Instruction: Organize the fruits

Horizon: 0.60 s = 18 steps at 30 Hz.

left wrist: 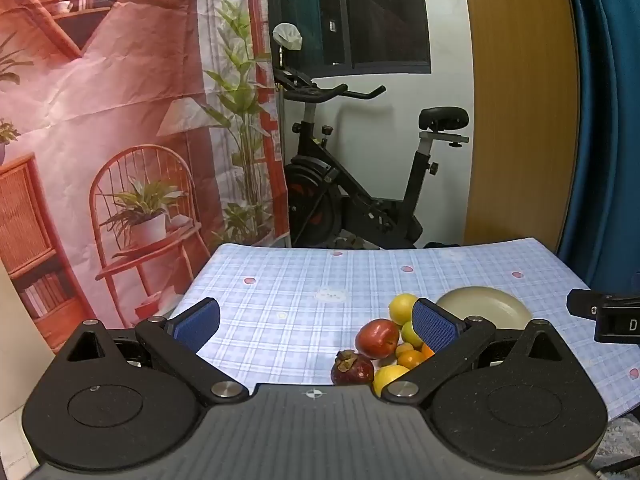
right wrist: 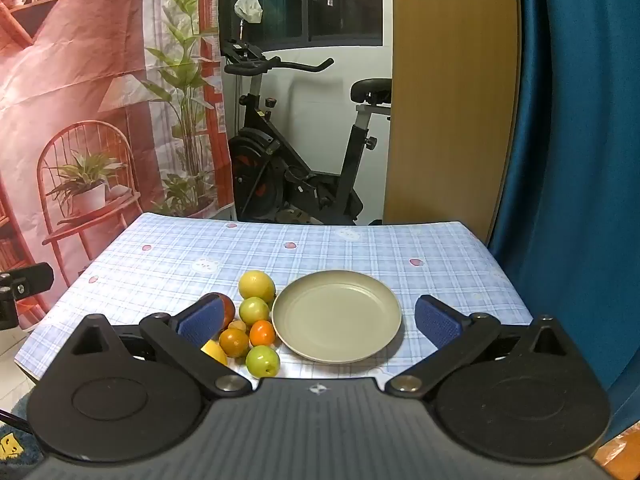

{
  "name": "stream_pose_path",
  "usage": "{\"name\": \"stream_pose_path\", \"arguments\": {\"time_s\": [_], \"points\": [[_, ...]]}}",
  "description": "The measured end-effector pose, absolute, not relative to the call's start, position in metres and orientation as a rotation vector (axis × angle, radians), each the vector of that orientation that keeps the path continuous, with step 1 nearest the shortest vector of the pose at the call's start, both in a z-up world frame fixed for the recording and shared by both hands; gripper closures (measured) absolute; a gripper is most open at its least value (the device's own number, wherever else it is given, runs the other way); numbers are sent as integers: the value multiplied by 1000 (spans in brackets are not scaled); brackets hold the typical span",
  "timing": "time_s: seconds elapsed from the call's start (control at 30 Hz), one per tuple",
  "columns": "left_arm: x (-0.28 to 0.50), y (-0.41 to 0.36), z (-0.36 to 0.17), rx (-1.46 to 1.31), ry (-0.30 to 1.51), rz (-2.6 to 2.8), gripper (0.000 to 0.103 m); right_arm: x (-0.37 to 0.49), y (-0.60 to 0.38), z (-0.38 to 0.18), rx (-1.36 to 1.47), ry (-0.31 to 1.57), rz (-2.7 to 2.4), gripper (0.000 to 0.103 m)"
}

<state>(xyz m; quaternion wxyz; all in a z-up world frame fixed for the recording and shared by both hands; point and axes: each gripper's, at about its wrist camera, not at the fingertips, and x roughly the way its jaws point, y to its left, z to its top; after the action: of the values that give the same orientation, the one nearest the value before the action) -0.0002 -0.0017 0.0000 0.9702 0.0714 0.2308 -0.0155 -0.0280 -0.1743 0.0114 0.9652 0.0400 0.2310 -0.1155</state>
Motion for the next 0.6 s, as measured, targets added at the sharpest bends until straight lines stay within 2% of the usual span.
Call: {"name": "stream_pose_path", "arguments": {"time_s": [0.6], "points": [[-7,0,1,151,423,-19,0,-27,-178,12,86,476,-234,0]]}}
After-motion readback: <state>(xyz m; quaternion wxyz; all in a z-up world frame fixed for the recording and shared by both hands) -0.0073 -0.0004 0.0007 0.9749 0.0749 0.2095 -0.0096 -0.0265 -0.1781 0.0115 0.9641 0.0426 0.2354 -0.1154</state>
